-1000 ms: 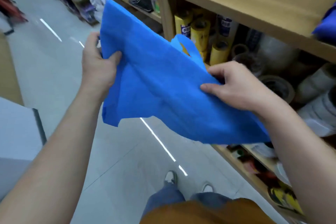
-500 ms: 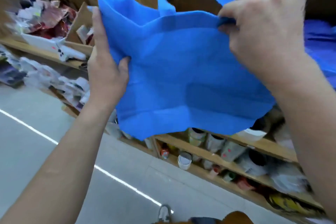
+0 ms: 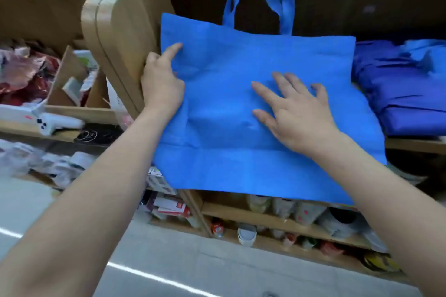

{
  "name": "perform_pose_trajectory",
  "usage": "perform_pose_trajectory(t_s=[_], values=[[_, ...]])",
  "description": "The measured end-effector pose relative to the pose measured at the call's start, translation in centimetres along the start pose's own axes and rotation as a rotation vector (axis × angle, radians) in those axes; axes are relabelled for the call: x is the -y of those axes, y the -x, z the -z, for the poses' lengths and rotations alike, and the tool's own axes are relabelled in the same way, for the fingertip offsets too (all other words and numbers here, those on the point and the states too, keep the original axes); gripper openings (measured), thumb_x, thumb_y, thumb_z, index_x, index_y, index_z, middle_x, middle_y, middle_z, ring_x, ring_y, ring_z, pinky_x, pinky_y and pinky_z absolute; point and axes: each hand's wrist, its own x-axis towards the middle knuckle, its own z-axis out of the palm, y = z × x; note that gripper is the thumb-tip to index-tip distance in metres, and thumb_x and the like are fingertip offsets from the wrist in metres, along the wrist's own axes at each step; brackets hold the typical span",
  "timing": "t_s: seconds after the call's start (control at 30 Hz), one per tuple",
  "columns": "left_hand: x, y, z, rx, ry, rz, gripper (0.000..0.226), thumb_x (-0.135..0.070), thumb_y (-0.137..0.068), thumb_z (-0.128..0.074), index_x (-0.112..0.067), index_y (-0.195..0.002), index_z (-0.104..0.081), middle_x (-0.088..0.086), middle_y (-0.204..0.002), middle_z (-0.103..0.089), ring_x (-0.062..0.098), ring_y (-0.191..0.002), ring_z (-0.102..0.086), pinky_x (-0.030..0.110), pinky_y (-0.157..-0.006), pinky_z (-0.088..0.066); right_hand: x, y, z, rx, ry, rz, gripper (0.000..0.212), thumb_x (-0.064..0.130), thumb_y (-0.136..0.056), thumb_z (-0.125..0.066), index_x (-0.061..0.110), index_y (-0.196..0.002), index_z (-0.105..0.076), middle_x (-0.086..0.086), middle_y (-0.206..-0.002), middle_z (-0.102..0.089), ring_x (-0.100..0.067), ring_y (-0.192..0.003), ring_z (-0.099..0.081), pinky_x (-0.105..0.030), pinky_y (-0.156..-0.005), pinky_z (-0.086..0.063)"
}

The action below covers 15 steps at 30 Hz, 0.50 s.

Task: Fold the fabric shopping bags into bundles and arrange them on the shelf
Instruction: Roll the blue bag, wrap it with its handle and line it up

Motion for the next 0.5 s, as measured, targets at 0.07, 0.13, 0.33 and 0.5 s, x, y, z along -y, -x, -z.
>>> perform_pose_trajectory(t_s=[0.07,0.13,0.33,0.5], values=[[-0.4,-0.3,0.0,-0.004,-0.054,-0.043,0.066,0.007,-0.082,-0.047,-0.025,-0.140,-0.052,0.016,-0.118,-0.048,0.035,-0.096,-0.053,0.036,-0.086,-0.041,-0.6,-1.3,-0.8,0.157,-0.074,-0.069,0.055,0.061,-0.099,-0.020,0.045,-0.152,-0.015,-0.003,-0.163,-0.017,-0.021,-0.149,-0.016,-0.055,-0.111,-0.018],[-0.4,-0.4,0.5,-0.003,-0.211,-0.136,0.068,0.007,-0.080,-0.050,-0.022,-0.141,-0.050,0.017,-0.125,-0.046,0.036,-0.102,-0.053,0.044,-0.084,-0.045,-0.9,-2.7,-1.1,0.199,-0.105,-0.051,0.053,0.061,-0.099,-0.018,0.047,-0.150,-0.018,0.000,-0.162,-0.018,-0.019,-0.148,-0.016,-0.056,-0.113,-0.017],[-1.8,3.1,4.5,0.576,-0.026,-0.439,0.049,-0.048,-0.086,-0.065,-0.032,-0.132,-0.059,-0.003,-0.150,-0.043,0.012,-0.140,-0.036,0.018,-0.112,-0.027,-1.7,-6.7,-1.6,0.306,-0.168,-0.073,0.052,0.060,-0.101,-0.012,0.048,-0.151,-0.011,0.005,-0.165,-0.004,-0.018,-0.151,-0.003,-0.056,-0.116,-0.008],[0.2,6.1,4.8,0.987,-0.212,-0.500,0.098,-0.055,-0.076,-0.075,-0.049,-0.149,-0.009,-0.028,-0.154,0.000,-0.005,-0.145,0.002,0.016,-0.117,-0.001,-1.6,-8.0,-2.2,0.259,-0.173,-0.113,0.055,0.062,-0.099,-0.020,0.045,-0.151,-0.019,0.004,-0.164,-0.010,-0.019,-0.150,-0.005,-0.055,-0.115,-0.011]])
